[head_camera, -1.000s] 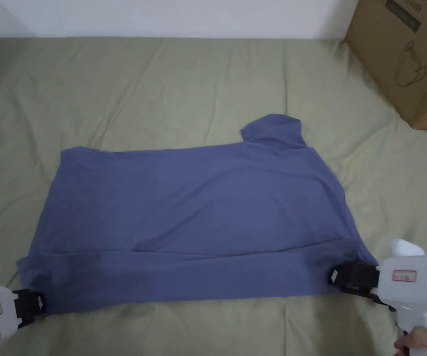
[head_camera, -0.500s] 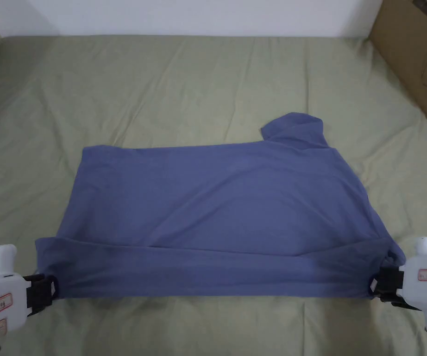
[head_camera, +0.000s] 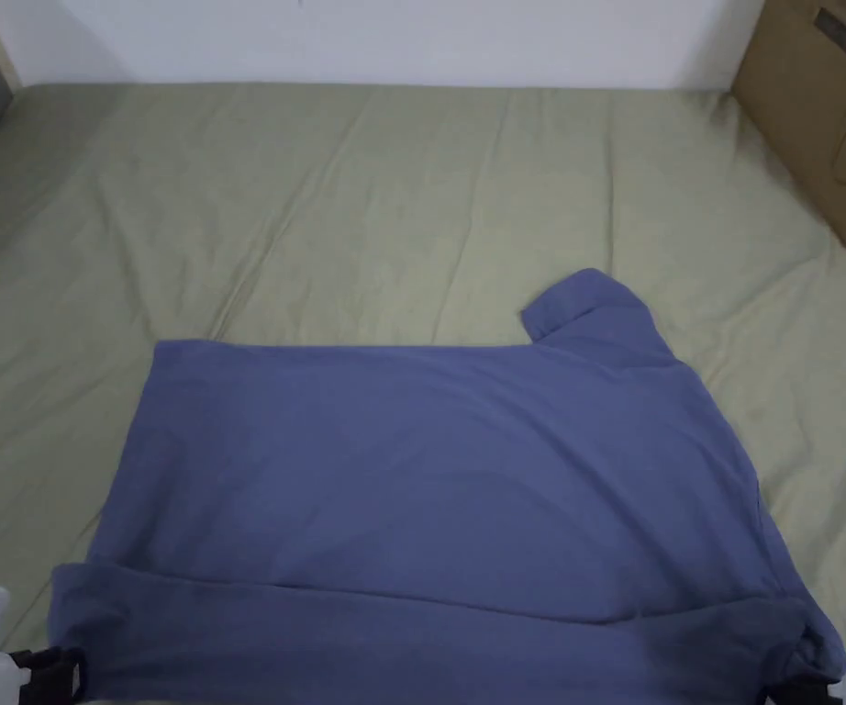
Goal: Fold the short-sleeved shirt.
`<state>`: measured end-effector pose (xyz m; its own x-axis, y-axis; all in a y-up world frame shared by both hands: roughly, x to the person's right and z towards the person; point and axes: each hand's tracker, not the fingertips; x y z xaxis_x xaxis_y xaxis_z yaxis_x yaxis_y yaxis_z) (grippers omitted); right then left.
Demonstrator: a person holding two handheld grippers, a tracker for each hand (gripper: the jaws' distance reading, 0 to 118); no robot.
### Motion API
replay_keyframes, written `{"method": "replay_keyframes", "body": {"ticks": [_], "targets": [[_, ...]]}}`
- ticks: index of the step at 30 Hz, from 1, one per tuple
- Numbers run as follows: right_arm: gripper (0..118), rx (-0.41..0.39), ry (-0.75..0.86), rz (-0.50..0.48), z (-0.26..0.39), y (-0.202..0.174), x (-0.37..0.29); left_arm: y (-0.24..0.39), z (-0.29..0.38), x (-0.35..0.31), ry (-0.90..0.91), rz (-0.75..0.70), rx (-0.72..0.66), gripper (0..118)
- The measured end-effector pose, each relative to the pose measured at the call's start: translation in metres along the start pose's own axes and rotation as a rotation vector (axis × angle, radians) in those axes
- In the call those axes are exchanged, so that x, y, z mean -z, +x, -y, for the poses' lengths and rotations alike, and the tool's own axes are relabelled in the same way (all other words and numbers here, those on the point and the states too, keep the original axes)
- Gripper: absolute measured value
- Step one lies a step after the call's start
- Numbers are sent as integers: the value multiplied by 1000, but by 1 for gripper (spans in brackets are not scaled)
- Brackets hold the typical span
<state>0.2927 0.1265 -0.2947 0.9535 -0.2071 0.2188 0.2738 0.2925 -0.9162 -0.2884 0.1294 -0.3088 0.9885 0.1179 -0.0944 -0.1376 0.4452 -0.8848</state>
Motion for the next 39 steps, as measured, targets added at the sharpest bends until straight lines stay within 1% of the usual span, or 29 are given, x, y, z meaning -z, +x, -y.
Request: {"method": "replay_keyframes", "body": {"ticks": [1, 2, 3, 4, 8, 9, 10, 11, 12, 13, 14, 15, 16, 19, 21, 22, 24, 25, 26, 28, 29, 31, 32, 33, 34, 35, 36, 38, 39], "targets": [[75, -5, 7, 14, -2, -3, -3, 1, -3, -3, 5, -5, -1, 62], [87, -15, 34, 24, -6, -4, -9, 0, -6, -6, 15, -24, 9, 87], [87, -27, 65, 30, -10, -4, -15, 0, -10, -10, 25, -31, 20, 105], [87, -33, 101, 31, -15, -4, -24, 0, -16, -15, 43, -38, 27, 111], [87, -55, 194, 33, -46, -13, -48, 7, -45, -35, 152, -24, 14, 108], [86, -53, 221, 21, -54, -16, -51, 11, -52, -37, 189, -23, 7, 102], [81, -58, 223, 13, -63, -21, -52, 16, -59, -37, 230, -25, 11, 78], [66, -66, 231, -2, -71, -26, -50, 21, -66, -31, 250, -15, 25, 47], [37, -57, 235, -3, -80, -31, -45, 29, -72, -25, 240, -22, 21, 16], [5, -49, 231, -5, -88, -34, -38, 33, -78, -18, 235, -25, 16, 6], [4, -40, 209, -37, -97, -37, -31, 37, -83, -12, 231, -15, 11, 3], [3, -74, 168, -85, -106, -41, -21, 41, -86, -8, 268, -20, -21, 0], [1, -72, 197, -74, -114, -45, -15, 46, -90, -4, 290, -14, -41, 0], [1, -97, 216, -81, -150, -50, 2, 54, -108, 12, 223, 13, 0, 0], [4, -71, 249, -152, -190, -44, 13, 60, -118, 21, 206, -8, 44, 0], [21, -71, 243, -135, -211, -44, 19, 61, -124, 26, 197, -14, 53, 0], [68, -99, 228, -125, -255, -49, 38, 63, -134, 34, 204, -14, 43, 0], [74, -119, 213, -110, -276, -54, 48, 62, -138, 38, 201, -5, 31, 0], [74, -135, 201, -102, -294, -56, 61, 62, -142, 41, 199, -1, 19, 0], [74, -141, 149, -25, -328, -62, 92, 62, -149, 49, 190, -1, 0, 0], [74, -147, 140, -25, -342, -65, 105, 62, -151, 52, 183, 1, -2, 0], [70, -146, 69, -9, -363, -65, 140, 61, -154, 59, 168, 1, 6, 0], [59, -137, 28, 25, -370, -65, 156, 62, -156, 62, 160, -2, 12, 0], [54, -100, -27, 46, -372, -65, 167, 61, -158, 66, 148, -11, 17, 0], [51, -105, -44, 37, -370, -66, 175, 59, -160, 69, 137, -23, 17, 7], [42, -111, -4, 59, -367, -69, 172, 57, -162, 71, 132, -27, 18, 17], [36, -126, 16, 61, -363, -75, 162, 53, -165, 74, 131, -25, 14, 23], [21, -205, 43, 47, -356, -83, 151, 46, -174, 81, 127, -11, -6, 35], [1, -185, 28, 31, -355, -84, 151, 43, -182, 87, 113, -14, -20, 61]]}}
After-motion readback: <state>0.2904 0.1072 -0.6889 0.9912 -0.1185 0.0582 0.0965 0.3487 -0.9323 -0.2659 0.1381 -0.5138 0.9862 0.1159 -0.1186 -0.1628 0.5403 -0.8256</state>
